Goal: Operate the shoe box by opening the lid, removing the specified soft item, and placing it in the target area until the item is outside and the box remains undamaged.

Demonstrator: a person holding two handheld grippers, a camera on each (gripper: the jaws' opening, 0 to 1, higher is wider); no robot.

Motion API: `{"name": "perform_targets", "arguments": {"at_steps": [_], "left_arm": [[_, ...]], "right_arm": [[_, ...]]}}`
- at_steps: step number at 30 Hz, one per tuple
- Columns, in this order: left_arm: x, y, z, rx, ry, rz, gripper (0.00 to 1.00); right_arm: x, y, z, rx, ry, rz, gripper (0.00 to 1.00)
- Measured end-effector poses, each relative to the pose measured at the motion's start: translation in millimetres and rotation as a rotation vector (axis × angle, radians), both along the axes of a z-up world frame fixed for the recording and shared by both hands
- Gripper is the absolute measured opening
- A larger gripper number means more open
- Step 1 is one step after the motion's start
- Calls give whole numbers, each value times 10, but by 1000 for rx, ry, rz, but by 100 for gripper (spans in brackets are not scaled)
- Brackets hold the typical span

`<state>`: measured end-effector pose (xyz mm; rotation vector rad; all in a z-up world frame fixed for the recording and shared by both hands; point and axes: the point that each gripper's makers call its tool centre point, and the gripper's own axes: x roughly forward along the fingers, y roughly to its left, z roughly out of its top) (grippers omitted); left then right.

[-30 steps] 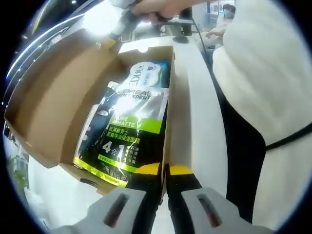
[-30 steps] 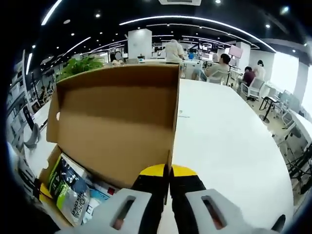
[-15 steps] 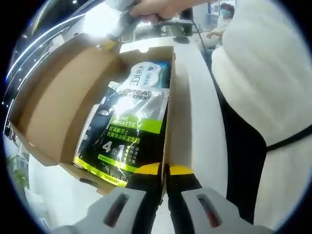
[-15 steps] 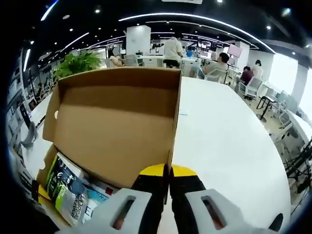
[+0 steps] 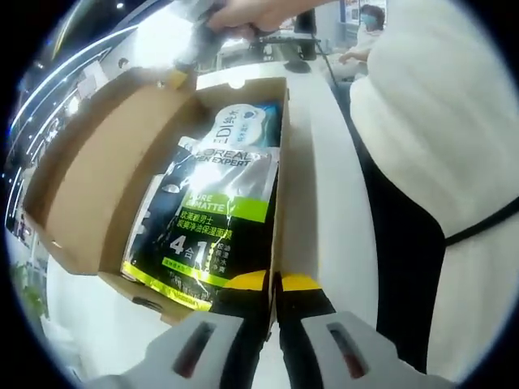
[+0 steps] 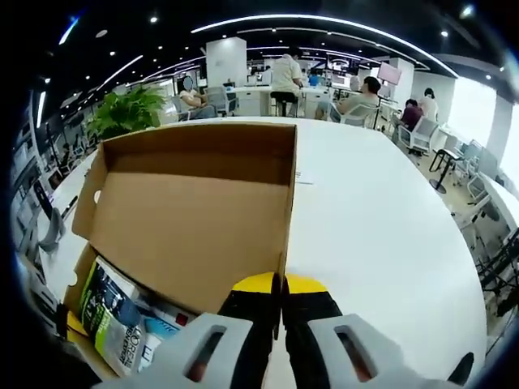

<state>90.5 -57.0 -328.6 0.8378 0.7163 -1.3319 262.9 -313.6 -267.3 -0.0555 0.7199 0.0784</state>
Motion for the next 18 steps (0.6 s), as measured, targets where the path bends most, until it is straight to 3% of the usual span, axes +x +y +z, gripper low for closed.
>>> {"name": "perform_targets", "arguments": {"at_steps": [18], "left_arm": [[5, -7, -3, -2, 3, 17, 3]], "right_arm": [[52, -3, -119, 8, 38, -1, 0]]}}
